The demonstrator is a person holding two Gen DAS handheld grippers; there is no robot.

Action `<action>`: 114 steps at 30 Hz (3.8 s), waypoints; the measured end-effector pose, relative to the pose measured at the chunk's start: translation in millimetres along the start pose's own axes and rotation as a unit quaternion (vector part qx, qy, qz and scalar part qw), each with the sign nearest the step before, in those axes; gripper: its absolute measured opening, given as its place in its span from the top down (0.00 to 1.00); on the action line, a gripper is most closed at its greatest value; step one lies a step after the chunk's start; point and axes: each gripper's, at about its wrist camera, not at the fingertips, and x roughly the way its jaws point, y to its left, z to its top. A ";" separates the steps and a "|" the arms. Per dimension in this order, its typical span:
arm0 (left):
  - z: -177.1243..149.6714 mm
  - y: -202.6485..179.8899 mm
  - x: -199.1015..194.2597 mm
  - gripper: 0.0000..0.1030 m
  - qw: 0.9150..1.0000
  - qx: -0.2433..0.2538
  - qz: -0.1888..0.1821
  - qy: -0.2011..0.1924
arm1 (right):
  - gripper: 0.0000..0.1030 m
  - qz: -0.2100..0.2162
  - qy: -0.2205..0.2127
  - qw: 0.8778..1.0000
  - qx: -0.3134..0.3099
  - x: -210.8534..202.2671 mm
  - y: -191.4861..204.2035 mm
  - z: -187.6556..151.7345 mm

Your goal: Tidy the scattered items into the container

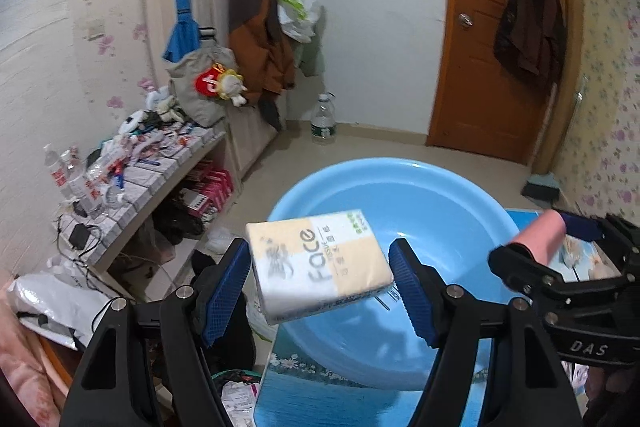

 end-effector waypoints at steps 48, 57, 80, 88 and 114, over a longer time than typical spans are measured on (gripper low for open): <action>-13.9 47.0 16.3 0.15 0.999 -0.023 -0.007 0.023 | 0.13 -0.010 0.061 0.997 -0.054 74.5 44.8 -1.3; -18.2 43.9 22.3 0.14 0.999 -0.020 -0.006 0.028 | 0.13 -0.015 0.073 0.996 -0.055 83.3 44.7 -6.9; -23.3 49.7 25.9 0.14 0.999 -0.030 -0.006 0.035 | 0.13 -0.003 0.136 0.990 -0.035 95.2 39.9 -12.4; -23.3 49.0 24.5 0.14 0.999 -0.031 -0.006 0.034 | 0.13 -0.009 0.139 0.990 -0.036 94.2 40.1 -12.6; -18.9 48.7 20.5 0.14 0.999 -0.035 -0.008 0.032 | 0.12 -0.026 0.132 0.989 -0.054 93.9 23.2 46.5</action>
